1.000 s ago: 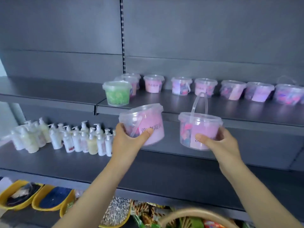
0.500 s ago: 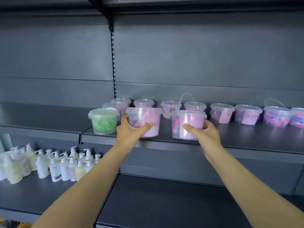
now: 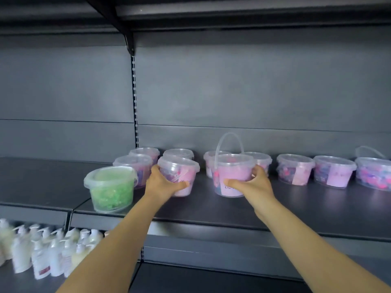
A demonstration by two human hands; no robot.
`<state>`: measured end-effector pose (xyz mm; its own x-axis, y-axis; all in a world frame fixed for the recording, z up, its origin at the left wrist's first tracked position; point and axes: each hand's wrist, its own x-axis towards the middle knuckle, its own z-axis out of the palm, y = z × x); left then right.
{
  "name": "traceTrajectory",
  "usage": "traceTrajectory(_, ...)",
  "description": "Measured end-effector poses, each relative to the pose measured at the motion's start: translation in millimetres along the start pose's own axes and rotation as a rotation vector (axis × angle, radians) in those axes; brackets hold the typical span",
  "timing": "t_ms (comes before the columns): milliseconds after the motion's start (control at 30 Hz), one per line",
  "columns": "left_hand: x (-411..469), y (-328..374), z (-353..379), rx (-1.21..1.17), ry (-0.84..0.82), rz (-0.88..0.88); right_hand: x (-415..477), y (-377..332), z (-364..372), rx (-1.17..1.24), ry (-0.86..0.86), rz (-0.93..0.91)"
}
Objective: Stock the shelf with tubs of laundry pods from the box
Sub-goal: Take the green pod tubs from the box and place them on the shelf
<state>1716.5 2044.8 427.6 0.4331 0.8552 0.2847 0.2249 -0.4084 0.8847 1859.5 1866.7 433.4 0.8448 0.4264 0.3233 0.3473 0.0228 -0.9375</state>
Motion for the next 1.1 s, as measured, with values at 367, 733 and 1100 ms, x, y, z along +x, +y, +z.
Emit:
traceTrajectory(367,34.0,-24.0,4.0,0.220,-0.056,-0.046,31.8,17.8,40.4,-0.183,-0.015,0.061)
traceTrajectory(733,34.7,-23.8,-6.1,0.477,-0.138,0.039,29.7,37.2,49.5,-0.447,-0.032,0.009)
traceTrajectory(1100,-9.7,-0.7,-57.9,0.849,-0.252,0.333,-14.9,-29.9,8.6,-0.970,-0.371,-0.185)
